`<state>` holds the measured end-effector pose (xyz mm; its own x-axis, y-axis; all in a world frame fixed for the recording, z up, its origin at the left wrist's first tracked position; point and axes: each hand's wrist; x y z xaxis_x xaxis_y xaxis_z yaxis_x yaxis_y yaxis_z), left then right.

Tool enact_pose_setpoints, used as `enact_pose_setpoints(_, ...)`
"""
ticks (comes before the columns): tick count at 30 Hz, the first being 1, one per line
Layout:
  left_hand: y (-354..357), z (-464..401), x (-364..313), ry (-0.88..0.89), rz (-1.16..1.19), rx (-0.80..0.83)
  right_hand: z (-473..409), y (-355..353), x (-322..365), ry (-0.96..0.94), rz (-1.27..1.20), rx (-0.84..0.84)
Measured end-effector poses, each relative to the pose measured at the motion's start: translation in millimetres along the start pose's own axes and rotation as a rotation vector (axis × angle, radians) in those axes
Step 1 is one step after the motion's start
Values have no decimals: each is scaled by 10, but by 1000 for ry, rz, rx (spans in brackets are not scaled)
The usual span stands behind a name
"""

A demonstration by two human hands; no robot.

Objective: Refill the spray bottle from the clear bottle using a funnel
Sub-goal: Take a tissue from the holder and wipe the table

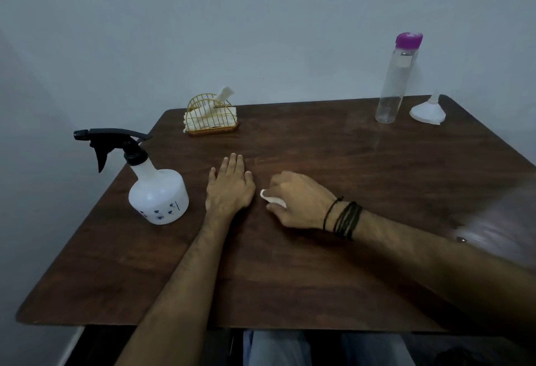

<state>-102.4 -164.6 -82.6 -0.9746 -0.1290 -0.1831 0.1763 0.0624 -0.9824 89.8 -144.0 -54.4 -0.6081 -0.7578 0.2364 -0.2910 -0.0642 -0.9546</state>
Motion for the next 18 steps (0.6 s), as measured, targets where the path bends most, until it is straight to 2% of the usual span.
enact_pose_setpoints(3, 3, 2, 6, 0, -5, -2, -207, 17, -86, 9, 31, -26)
enact_pose_setpoints(10, -23, 18, -5, -7, -4, 17, -853, 31, -149, 225, 2, -35)
enact_pose_setpoints(18, -11, -28, -43, -41, -2, 29, -111, 16, -57, 41, -35, -9)
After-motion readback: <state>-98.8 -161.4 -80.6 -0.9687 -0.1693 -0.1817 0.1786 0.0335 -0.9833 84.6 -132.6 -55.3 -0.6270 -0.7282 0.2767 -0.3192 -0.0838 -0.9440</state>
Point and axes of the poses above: each hand's wrist, its own z-axis away from the middle knuckle, its own y-axis out of the palm, x = y × z, and after that the axes turned 11 degrees about y, right-handed
